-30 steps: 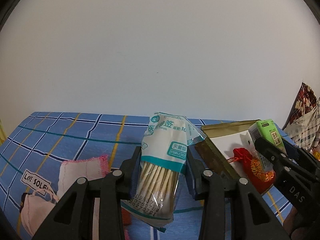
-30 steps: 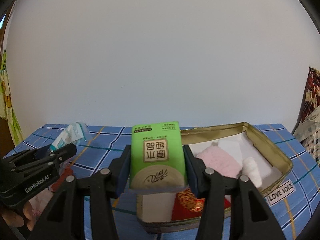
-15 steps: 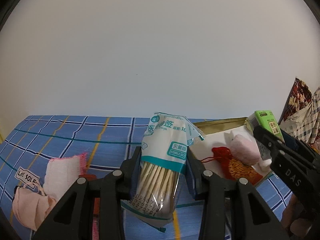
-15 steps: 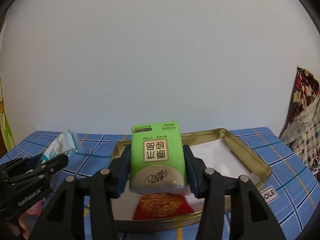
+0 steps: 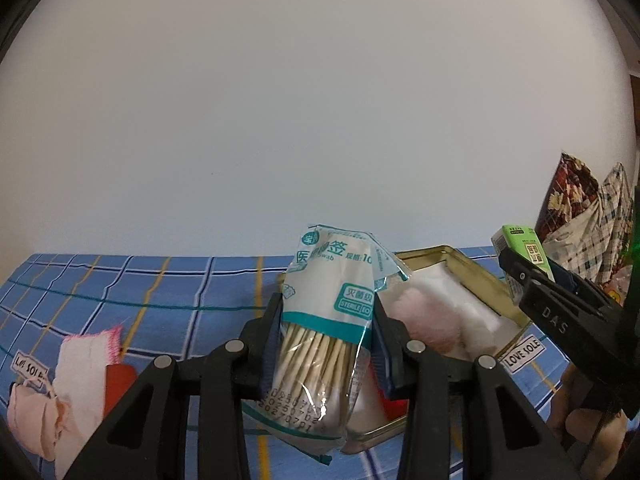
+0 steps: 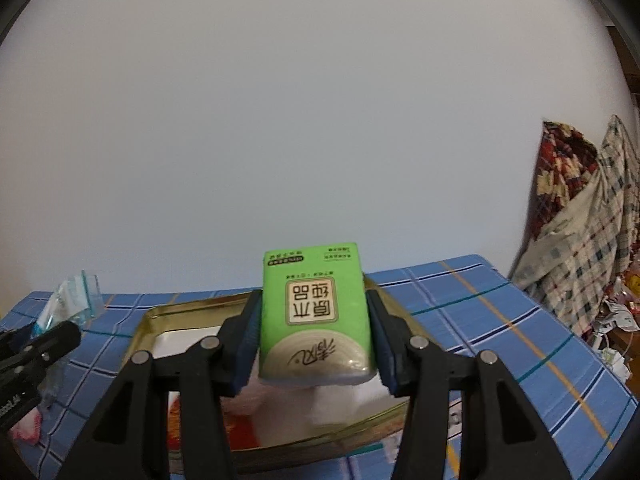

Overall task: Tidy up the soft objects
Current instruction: 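Carry the tissue pack and swab bag over the gold tin with both tools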

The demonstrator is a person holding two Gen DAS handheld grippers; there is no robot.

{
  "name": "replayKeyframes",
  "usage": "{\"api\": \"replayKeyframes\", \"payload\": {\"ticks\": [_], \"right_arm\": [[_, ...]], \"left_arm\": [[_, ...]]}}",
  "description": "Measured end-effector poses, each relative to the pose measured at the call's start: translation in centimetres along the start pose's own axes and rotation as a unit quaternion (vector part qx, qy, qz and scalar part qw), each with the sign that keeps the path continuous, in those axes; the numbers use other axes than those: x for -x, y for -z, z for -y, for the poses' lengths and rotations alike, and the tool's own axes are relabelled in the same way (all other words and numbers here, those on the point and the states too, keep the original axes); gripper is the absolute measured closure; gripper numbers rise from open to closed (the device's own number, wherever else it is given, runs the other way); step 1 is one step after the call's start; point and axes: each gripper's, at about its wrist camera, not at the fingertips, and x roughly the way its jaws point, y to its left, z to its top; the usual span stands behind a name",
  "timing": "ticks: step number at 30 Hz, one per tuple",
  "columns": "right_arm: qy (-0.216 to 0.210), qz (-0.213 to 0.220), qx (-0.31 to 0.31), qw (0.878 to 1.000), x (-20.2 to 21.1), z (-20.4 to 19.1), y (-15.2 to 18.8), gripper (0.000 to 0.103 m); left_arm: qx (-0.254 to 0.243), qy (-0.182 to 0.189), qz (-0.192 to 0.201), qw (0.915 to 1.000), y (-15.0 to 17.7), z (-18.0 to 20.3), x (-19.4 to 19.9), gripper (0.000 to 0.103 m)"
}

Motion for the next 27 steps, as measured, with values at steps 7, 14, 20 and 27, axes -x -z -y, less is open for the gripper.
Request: {"api": "replayKeyframes", "payload": {"ticks": [7,14,20,27], "right_arm": [[0.030,0.003,-0.008,1.000,-0.1,2.9,-0.7,0.053],[0.061,0.007,-0.002,0.998,-0.6,4.3,-0.9,0.053],[0.072,-0.006,0.005,0.997,-1.8,4.8,-0.7,0.053],[0.066,-0.029,0.019,0.997,-3.4,4.5,-0.2,0.053]], "left_arm": [[-0.010,0.016,0.000,0.9998,-0.7,2.3,-0.9,0.061],[-0.011,0.035,-0.007,0.9993,-1.1,3.8,-2.1,0.061],[-0.025,0.048,-0.024,0.9983,-0.7,5.5,-3.6,0.061],[-0.040,0.051,-0.033,0.9974,-0.4,6.9,-4.6,0.061]]}}
